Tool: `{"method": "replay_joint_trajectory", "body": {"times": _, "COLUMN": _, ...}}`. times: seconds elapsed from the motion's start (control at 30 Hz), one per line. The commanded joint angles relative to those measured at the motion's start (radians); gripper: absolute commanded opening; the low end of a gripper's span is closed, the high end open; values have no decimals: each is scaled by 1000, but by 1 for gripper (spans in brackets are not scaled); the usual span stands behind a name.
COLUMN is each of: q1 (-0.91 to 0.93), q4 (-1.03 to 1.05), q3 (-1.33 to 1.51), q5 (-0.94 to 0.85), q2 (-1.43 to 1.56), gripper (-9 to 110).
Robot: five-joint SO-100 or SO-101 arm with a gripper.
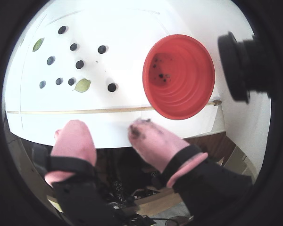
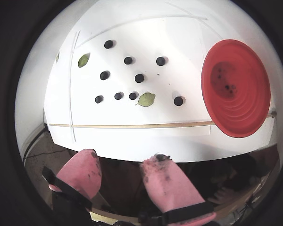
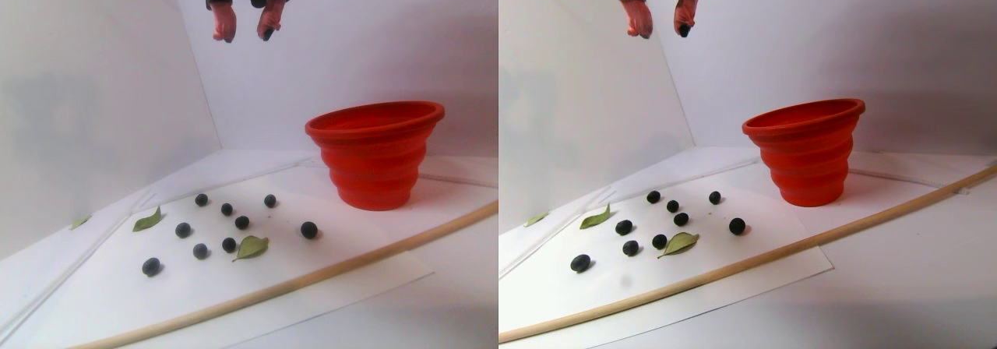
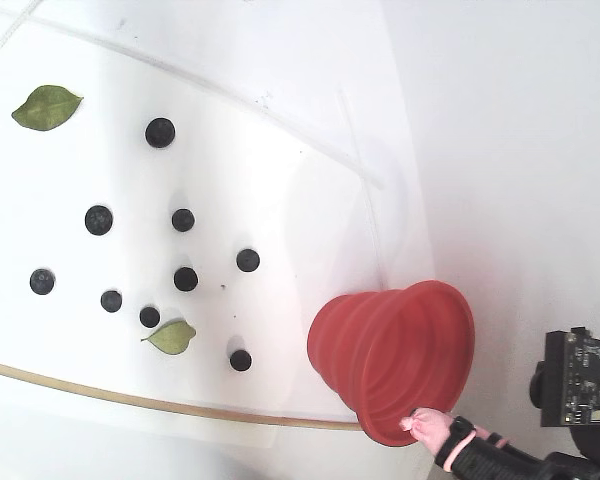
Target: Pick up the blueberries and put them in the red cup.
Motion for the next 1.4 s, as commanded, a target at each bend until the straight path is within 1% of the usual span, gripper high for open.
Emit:
{"method": "replay_joint_trajectory", "body": {"times": 0.0, "q1": 3, "q4": -55, "q3": -18, "q5": -25, "q2": -23, "gripper": 17}}
{"method": "replay_joint_trajectory", "body": {"times": 0.27, "q1": 18, "q4": -150, "q3": -31, "q5": -49, "q2": -155, "gripper": 18}}
{"method": "replay_joint_trajectory", "body": {"times": 0.67, "q1": 20, "q4": -262, "q3": -37, "q5": -100, "q2": -244, "gripper": 18}}
{"method": "replay_joint_trajectory", "body": {"times": 1.37, "q1": -5, "q4": -471, "q3": 40, "q5": -256, "q2": -365, "gripper": 19}}
